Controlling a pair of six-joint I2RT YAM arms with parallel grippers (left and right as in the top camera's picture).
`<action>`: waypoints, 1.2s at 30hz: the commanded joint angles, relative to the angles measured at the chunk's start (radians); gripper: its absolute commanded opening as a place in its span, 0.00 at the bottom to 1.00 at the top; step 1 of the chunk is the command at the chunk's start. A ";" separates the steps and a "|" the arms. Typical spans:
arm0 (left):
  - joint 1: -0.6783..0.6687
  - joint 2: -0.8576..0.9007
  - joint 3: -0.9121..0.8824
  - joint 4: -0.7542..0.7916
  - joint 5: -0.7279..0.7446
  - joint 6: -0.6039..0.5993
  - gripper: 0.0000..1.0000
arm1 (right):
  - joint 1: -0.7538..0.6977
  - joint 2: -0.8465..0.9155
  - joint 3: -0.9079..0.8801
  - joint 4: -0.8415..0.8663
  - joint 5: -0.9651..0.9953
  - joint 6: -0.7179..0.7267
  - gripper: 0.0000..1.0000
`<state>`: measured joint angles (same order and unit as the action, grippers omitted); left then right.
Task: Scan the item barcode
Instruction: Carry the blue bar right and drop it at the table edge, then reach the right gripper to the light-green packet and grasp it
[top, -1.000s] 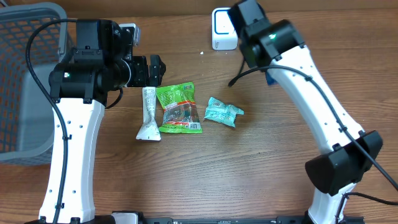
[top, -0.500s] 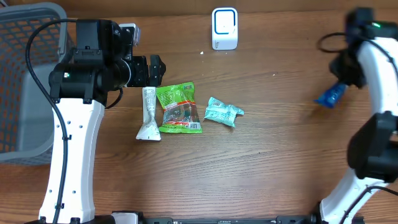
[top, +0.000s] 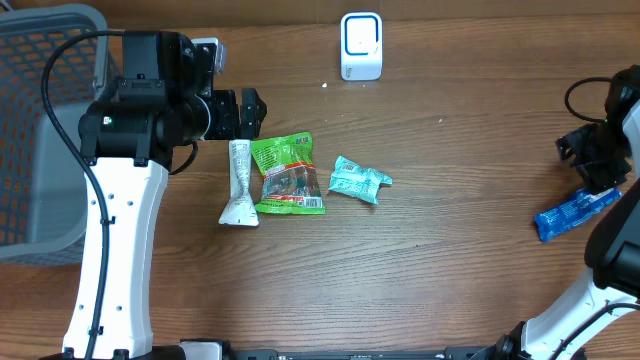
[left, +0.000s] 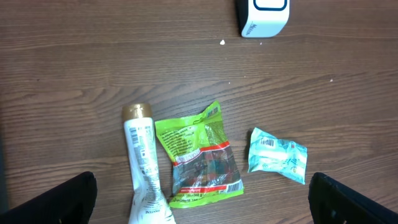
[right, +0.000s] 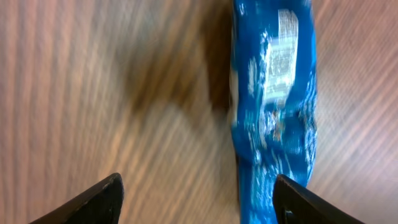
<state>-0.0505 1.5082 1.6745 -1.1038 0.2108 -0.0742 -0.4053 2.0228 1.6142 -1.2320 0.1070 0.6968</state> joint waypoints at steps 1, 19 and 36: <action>-0.002 0.004 0.015 0.001 0.016 0.019 1.00 | 0.027 -0.014 0.080 -0.040 -0.095 -0.062 0.77; -0.002 0.004 0.015 0.001 0.016 0.019 1.00 | 0.528 -0.018 0.089 0.047 -0.559 -0.213 0.97; -0.002 0.004 0.015 0.000 0.016 0.019 1.00 | 0.737 -0.017 -0.273 0.441 -0.581 0.016 0.84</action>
<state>-0.0505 1.5082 1.6745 -1.1038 0.2108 -0.0742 0.3157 2.0193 1.3815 -0.8272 -0.4652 0.6567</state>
